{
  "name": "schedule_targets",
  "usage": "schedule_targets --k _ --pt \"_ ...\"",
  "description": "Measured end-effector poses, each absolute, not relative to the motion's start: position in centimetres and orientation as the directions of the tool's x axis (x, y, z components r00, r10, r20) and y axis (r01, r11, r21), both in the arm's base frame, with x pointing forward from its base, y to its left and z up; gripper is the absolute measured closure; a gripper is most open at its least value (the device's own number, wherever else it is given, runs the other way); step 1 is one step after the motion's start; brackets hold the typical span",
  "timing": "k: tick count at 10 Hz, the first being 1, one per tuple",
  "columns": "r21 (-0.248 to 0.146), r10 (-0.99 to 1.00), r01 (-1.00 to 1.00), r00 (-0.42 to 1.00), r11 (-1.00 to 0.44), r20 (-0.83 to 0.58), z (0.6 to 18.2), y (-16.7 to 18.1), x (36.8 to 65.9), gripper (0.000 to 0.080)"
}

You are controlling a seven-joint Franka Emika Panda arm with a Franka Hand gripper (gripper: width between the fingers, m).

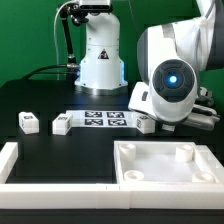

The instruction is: Assemble square table

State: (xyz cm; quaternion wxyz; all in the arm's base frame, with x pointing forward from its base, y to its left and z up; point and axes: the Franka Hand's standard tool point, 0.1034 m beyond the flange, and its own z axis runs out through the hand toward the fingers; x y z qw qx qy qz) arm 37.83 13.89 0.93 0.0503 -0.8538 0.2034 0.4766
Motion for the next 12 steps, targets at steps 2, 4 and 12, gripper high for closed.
schedule_targets --k 2,4,12 --pt "0.1 -0.292 -0.393 0.467 -0.914 -0.835 1.3 13.9 38.1 0.0513" --pt "0.01 -0.229 -0.383 0.531 -0.924 -0.816 5.5 13.1 41.7 0.0512" --pt "-0.058 -0.257 -0.351 0.778 -0.935 -0.573 10.0 11.4 47.1 0.0511"
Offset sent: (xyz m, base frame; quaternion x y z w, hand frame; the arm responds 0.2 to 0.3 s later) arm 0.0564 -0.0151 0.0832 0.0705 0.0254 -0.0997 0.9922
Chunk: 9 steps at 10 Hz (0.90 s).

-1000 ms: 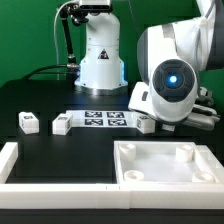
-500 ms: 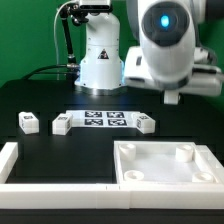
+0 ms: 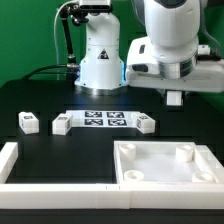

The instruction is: Assemble square table

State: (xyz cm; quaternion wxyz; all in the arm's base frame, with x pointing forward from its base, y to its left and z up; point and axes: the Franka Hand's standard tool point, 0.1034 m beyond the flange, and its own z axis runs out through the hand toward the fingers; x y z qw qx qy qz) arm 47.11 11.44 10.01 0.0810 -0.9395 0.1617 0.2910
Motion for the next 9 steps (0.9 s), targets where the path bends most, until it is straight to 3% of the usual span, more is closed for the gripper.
schedule_targets --k 2,3,7,9 --pt "-0.09 -0.185 -0.249 0.878 -0.964 -0.44 13.5 10.2 52.0 0.0511" --pt "-0.087 -0.167 -0.219 0.901 -0.972 -0.401 14.5 10.1 52.6 0.0511" --pt "-0.123 -0.186 -0.203 0.973 -0.971 -0.136 14.3 10.5 53.9 0.0511" --pt "-0.106 -0.143 -0.146 0.989 -0.984 -0.031 16.1 8.9 57.1 0.0511"
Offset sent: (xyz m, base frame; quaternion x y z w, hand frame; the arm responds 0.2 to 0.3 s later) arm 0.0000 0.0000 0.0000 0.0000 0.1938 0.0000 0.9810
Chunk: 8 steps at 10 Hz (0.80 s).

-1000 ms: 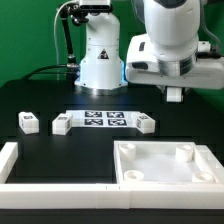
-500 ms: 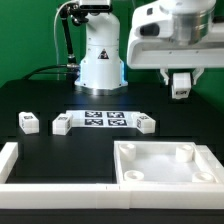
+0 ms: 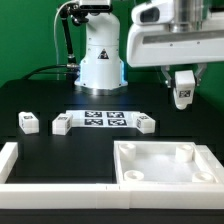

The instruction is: Assemble square table

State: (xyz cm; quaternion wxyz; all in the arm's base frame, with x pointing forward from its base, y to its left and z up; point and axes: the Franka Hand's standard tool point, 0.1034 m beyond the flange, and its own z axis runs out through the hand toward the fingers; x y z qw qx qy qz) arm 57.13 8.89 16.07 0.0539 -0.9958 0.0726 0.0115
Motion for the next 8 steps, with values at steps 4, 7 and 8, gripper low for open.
schedule_targets --k 4,7,8 --pt "-0.108 -0.048 -0.019 0.961 -0.994 0.274 17.2 9.5 61.3 0.0511" --pt "-0.116 -0.059 -0.006 0.884 -0.993 0.463 17.0 9.6 61.7 0.0511" --pt "-0.099 -0.037 0.015 0.867 -0.995 0.496 16.8 9.0 62.4 0.0511"
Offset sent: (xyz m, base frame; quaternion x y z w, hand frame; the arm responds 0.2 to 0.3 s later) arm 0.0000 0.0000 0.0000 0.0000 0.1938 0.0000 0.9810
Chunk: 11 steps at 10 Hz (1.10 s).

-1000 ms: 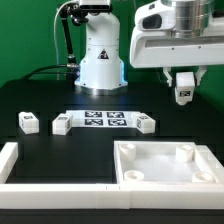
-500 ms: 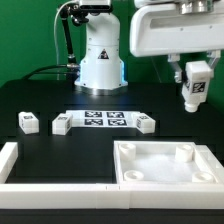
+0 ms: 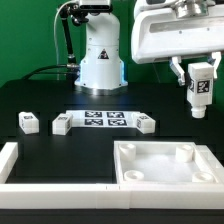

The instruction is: Assemble square table

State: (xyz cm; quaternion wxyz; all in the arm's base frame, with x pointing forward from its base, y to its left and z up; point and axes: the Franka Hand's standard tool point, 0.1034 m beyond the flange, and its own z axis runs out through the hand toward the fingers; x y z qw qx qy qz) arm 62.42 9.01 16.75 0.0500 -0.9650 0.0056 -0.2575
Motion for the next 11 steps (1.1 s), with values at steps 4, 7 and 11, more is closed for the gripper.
schedule_targets --k 4,7,11 --pt "-0.053 0.033 0.07 0.858 -0.996 0.512 16.9 8.7 64.4 0.0511" --pt "-0.049 0.038 0.073 0.86 -0.996 0.509 16.5 8.6 64.4 0.0511" --pt "-0.042 0.044 0.074 0.87 -0.996 0.492 12.2 8.8 66.0 0.0511"
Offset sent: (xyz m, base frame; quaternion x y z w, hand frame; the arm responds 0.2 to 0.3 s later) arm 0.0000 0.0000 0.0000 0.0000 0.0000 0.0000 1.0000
